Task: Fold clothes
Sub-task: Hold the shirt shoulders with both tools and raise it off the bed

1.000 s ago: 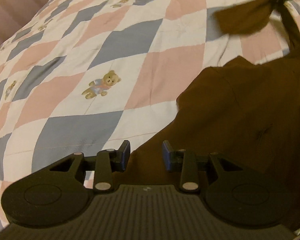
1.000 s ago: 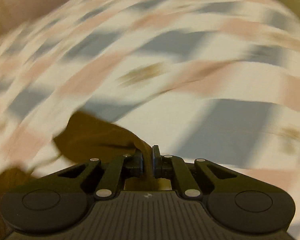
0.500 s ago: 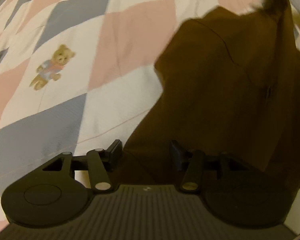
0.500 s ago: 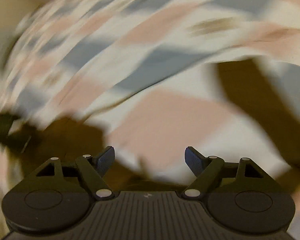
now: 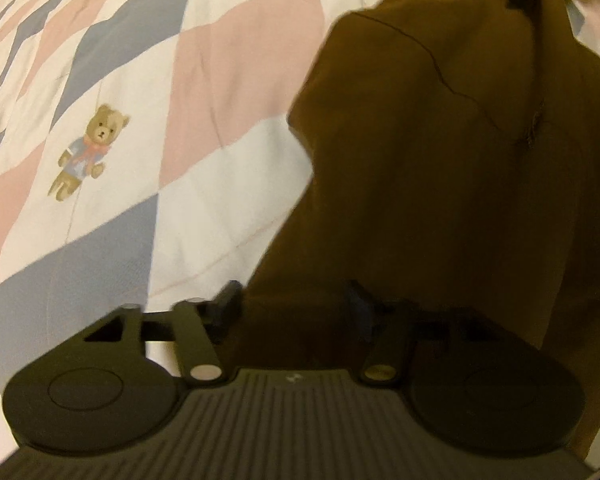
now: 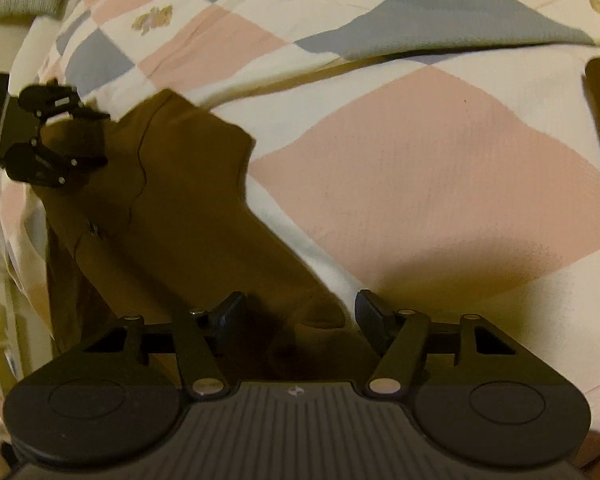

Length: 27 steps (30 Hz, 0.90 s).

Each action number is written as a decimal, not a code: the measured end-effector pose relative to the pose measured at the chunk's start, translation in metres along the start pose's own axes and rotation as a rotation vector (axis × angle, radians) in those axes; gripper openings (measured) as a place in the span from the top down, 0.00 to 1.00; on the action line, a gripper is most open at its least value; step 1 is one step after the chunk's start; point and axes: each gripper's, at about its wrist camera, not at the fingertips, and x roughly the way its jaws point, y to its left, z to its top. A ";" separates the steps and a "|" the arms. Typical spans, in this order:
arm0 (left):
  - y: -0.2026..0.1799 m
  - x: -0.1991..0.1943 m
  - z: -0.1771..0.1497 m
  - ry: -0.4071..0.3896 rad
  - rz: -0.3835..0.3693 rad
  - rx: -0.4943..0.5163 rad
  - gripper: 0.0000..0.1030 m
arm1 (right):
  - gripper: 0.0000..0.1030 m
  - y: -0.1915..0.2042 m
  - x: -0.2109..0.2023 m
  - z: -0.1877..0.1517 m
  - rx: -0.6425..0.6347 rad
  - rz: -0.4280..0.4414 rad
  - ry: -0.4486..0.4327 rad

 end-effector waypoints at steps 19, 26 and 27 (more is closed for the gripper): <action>-0.066 -0.112 0.002 -0.192 0.773 -0.416 0.94 | 0.97 0.138 -0.085 -0.032 -0.381 -0.637 -0.600; -0.118 -0.274 0.034 -0.414 1.164 -0.575 0.93 | 0.97 0.191 -0.191 -0.050 -0.591 -0.774 -1.058; -0.129 -0.299 0.043 -0.453 1.213 -0.583 0.93 | 0.97 0.194 -0.215 -0.053 -0.613 -0.773 -1.123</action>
